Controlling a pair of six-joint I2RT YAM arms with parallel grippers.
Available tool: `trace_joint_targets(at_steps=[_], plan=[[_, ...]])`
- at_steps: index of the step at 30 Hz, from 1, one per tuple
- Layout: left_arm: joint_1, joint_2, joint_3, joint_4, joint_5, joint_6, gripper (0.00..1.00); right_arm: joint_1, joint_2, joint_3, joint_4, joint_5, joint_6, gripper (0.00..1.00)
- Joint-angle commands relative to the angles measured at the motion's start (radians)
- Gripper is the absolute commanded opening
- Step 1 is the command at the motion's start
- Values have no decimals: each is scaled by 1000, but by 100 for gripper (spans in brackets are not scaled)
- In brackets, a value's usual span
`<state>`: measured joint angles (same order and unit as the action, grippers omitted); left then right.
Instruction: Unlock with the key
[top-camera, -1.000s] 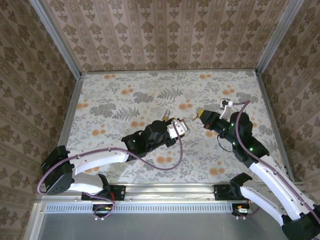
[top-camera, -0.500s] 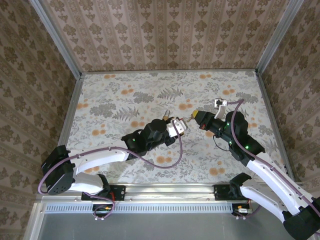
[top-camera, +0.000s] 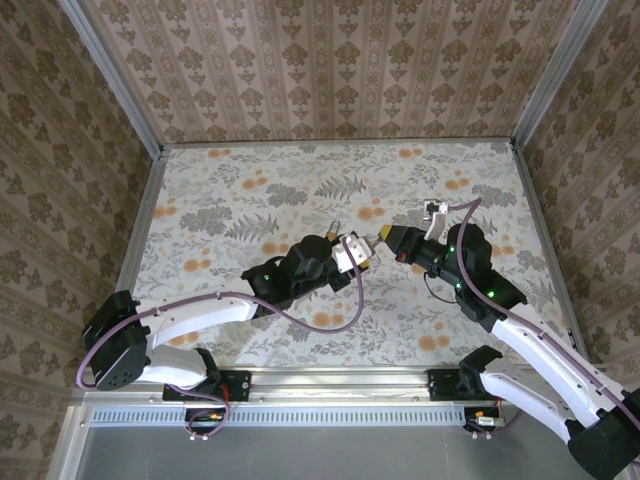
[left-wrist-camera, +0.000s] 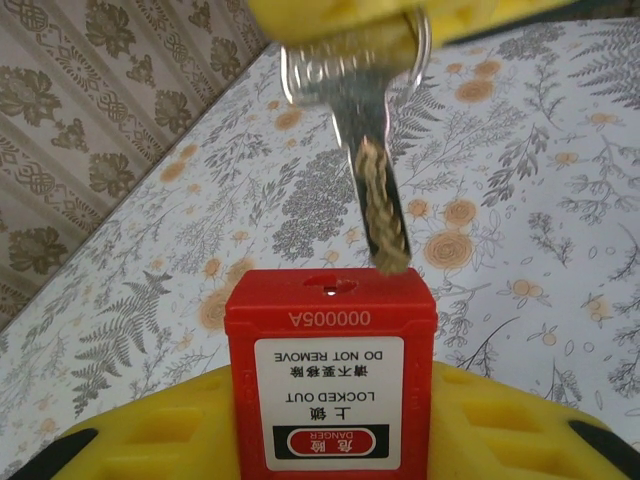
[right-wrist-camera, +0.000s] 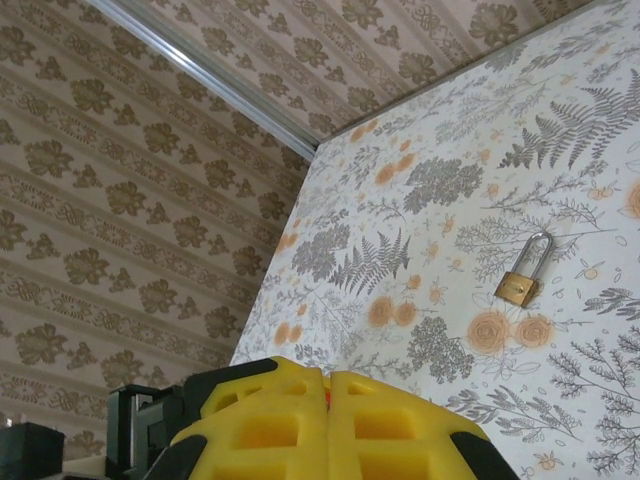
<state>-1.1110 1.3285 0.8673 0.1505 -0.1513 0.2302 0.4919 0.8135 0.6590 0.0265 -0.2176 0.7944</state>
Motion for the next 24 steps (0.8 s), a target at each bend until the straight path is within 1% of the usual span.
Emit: trace_joint_targets(at_steps=[1, 5, 24], plan=[[8, -7, 40, 9, 30, -32, 42, 5, -2, 5, 24, -8, -26, 0], [8, -8, 41, 5, 31, -32, 42, 7, 2, 9, 20, -16, -29, 0], [8, -32, 33, 6, 62, -55, 41, 6, -15, -2, -13, 25, -69, 0]])
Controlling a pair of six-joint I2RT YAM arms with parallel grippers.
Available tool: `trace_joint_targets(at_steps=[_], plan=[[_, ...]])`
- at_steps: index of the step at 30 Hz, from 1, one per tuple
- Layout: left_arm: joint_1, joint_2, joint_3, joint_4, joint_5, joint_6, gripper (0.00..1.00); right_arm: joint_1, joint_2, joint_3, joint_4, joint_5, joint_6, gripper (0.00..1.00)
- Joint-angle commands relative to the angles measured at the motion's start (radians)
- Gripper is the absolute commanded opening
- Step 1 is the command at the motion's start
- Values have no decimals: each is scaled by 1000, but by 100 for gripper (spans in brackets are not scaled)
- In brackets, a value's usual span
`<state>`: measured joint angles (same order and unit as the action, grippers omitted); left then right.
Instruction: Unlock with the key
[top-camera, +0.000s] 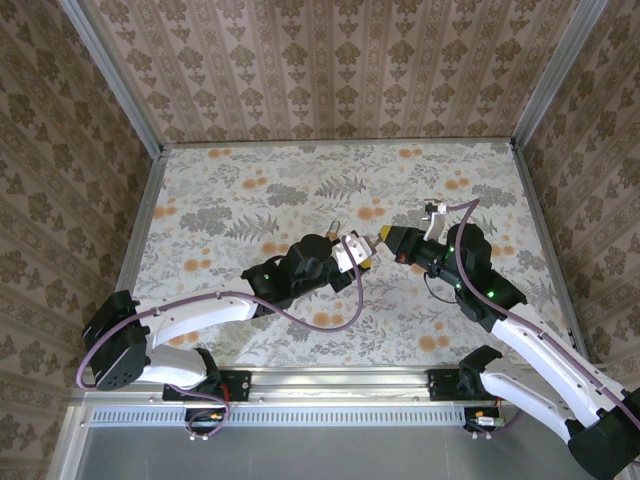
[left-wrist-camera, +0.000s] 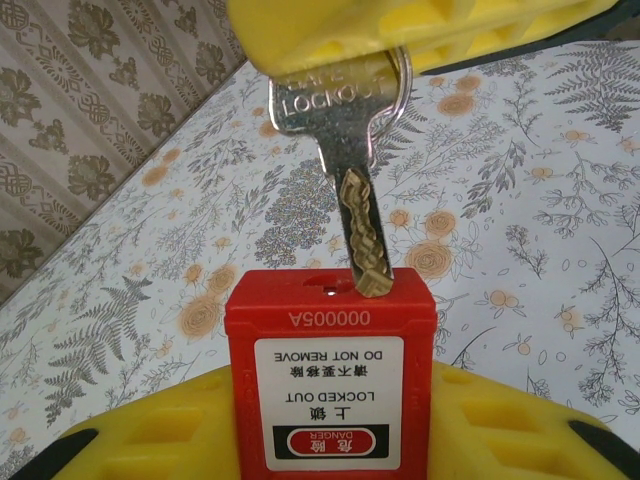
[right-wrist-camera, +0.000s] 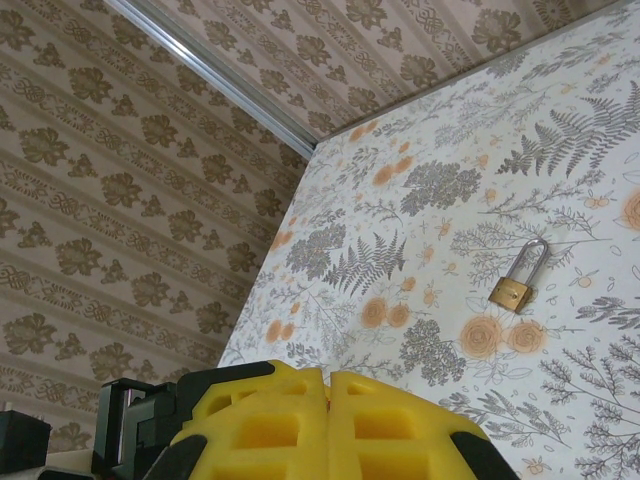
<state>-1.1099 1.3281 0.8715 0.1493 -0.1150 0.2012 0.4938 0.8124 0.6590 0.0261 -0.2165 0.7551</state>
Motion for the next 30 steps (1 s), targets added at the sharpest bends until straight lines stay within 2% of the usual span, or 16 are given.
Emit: trace_joint_targets(at_steps=[1, 17, 30], plan=[[7, -33, 27, 8, 25, -26, 41, 3, -19, -1, -16, 30, -33, 0], [2, -43, 18, 16, 41, -48, 40, -3, -39, 23, -70, 26, -66, 0], [-16, -32, 26, 18, 49, -54, 40, -3, -37, 10, -35, 19, -45, 0]])
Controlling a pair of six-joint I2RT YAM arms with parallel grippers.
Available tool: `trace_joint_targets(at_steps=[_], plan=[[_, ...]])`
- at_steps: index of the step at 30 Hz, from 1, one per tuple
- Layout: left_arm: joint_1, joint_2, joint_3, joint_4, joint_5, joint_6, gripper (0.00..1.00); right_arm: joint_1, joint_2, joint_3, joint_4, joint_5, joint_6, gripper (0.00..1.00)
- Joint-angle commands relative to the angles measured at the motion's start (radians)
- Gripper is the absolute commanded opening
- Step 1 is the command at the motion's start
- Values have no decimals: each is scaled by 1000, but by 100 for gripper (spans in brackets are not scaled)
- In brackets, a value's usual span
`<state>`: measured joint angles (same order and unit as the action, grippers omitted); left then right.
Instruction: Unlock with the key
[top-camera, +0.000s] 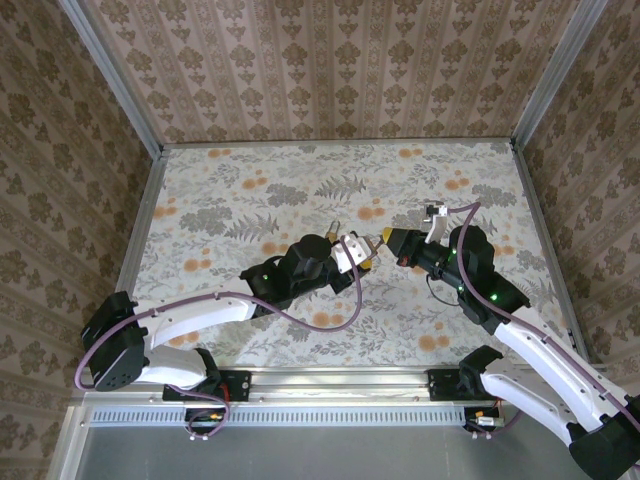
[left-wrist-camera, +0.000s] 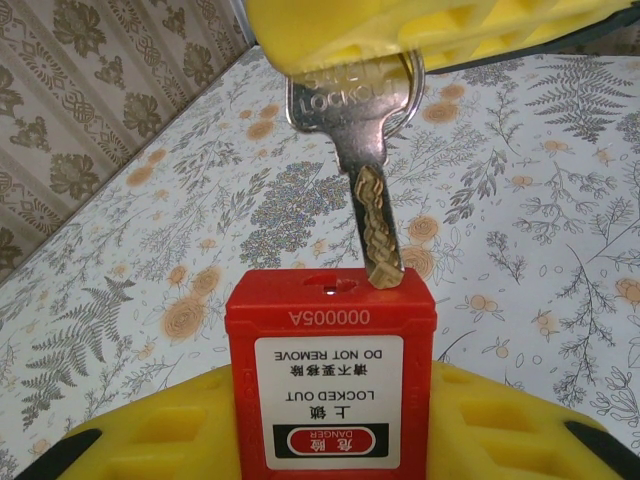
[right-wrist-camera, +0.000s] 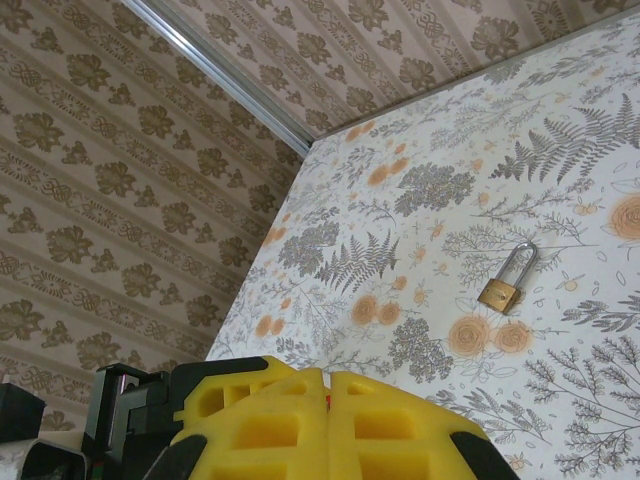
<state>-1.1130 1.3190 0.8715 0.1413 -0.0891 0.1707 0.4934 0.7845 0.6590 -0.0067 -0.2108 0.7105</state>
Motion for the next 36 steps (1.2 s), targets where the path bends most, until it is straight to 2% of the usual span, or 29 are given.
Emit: trace_joint_targets(at_steps=[1, 14, 24, 36], plan=[[-15, -22, 29, 26, 23, -23, 40, -3, -9, 10, -3, 14, 1, 0], [-31, 9, 54, 28, 21, -30, 40, -16, 14, 10, 7, 9, -3, 0], [-31, -38, 6, 84, 12, -32, 40, -16, 9, 42, -60, -9, -4, 0], [-15, -34, 31, 95, 47, -64, 40, 48, 5, -1, -28, 8, -51, 0]])
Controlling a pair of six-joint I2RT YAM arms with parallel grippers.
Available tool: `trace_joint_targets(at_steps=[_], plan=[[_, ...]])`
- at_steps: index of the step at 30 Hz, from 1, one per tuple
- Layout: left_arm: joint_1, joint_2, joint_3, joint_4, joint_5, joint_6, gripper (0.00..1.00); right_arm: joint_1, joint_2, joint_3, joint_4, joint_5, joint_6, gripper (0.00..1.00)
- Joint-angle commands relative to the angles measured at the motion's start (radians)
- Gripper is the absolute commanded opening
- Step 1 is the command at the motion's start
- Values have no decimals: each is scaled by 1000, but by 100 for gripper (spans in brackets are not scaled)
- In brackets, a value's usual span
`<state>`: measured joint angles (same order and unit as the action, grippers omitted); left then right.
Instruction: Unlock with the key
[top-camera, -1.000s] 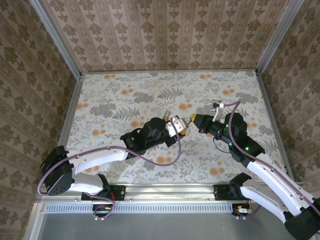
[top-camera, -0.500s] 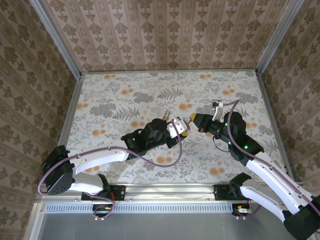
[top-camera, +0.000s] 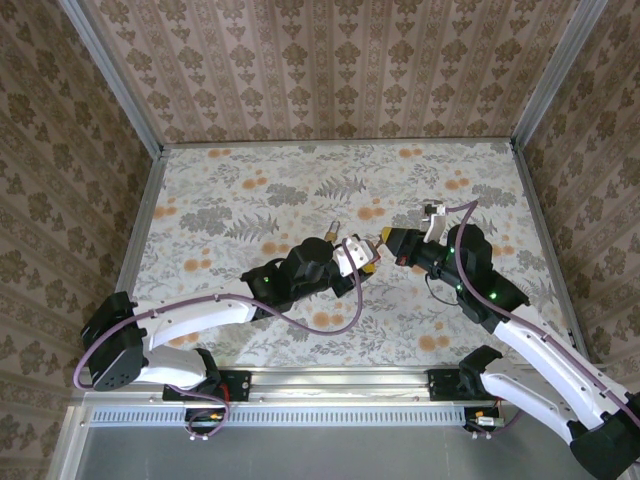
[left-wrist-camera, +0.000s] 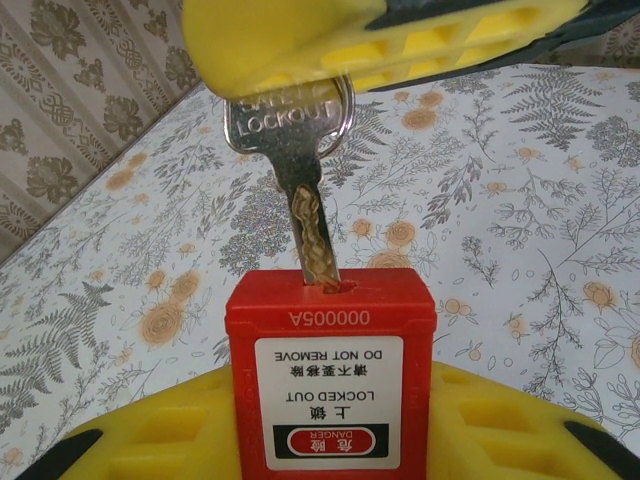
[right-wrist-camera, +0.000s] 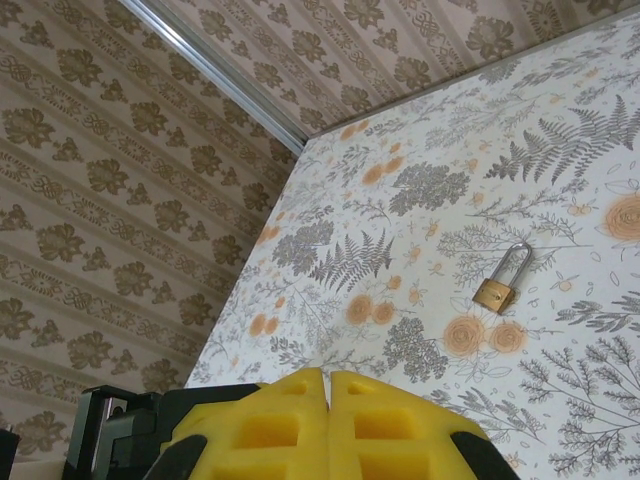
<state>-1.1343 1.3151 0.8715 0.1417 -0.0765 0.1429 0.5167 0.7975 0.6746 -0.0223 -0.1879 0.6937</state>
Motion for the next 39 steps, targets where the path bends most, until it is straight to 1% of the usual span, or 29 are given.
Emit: trace_joint_targets(at_steps=[1, 9, 16, 18, 22, 26, 32, 35, 39], plan=[[11, -28, 36, 93, 42, -42, 40, 29, -10, -19, -12, -15, -44, 0], [29, -51, 38, 129, 96, -78, 39, 39, -23, -72, 19, -10, -63, 0], [32, -87, 32, 128, 155, -100, 40, 39, -9, -64, 21, -38, -62, 0], [31, -94, 31, 131, 159, -97, 40, 37, -2, -59, 6, -22, -54, 0], [18, -97, 22, 133, 125, -60, 39, 37, 27, -26, -37, -18, -29, 0], [-21, -81, 29, 130, 48, 13, 38, 45, 41, -16, -35, -12, 5, 0], [-32, -80, 1, 232, -21, 41, 35, 79, 16, -54, -5, 53, -6, 0], [-22, -92, -5, 267, -13, 19, 36, 83, -6, -104, 50, 56, -7, 0], [-15, -99, 5, 270, 29, 12, 36, 82, -18, -133, 47, 102, -13, 0]])
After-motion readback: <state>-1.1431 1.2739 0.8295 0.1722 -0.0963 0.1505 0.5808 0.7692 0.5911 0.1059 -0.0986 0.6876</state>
